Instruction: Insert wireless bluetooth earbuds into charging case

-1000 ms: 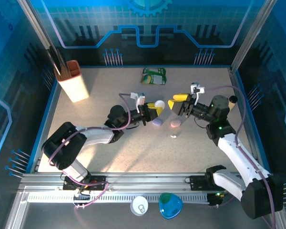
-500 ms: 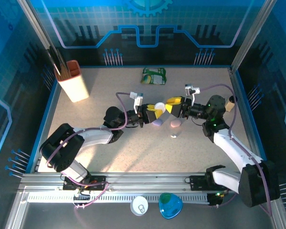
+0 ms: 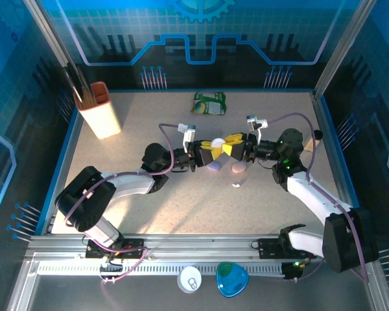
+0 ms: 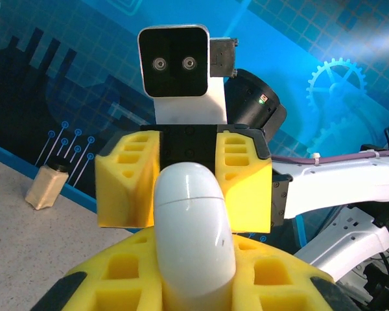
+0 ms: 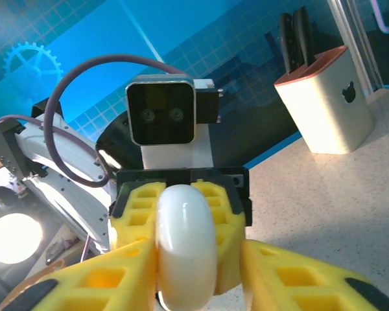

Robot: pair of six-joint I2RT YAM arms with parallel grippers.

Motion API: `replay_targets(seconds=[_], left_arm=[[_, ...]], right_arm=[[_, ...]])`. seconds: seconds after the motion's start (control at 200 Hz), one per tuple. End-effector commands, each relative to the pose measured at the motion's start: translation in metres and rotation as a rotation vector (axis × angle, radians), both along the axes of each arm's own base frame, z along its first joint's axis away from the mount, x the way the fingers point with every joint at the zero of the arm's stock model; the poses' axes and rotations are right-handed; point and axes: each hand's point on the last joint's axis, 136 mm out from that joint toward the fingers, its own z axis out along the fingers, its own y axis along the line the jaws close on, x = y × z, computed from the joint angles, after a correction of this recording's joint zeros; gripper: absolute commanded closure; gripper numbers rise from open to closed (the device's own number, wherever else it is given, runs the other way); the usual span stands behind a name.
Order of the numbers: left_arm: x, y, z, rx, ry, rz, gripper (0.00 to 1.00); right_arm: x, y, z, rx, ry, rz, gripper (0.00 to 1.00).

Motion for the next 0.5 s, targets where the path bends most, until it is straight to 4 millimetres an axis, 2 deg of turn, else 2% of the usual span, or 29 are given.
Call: replay_targets(seconds=[0.0,0.16,0.255,0.33,0.495], left_arm=[[-0.007,0.0,0.026,-0.051,-0.08,-0.036,0.91],[-0.006,-0.001,0.022,-0.045,-0.081,-0.028,0.88],[-0.004,0.0,0.018,-0.034,-0.087,-0.017,0.69],[0.002,0.001,0.012,-0.015,-0.087,0.016,0.6],[0.009,0.012,-0.002,0.057,-0.151,0.092,0.32]], right_arm=[[-0.001,0.005,0.002,0.001,-0.018,0.026,0.71],[0.0,0.005,0.005,0.017,-0.02,0.035,0.8],[0.002,0.003,0.006,0.015,-0.027,0.019,0.81],[0.005,0.001,0.003,-0.002,-0.021,0.002,0.81],[0.008,-0.003,-0.006,-0.083,-0.028,-0.049,0.81]])
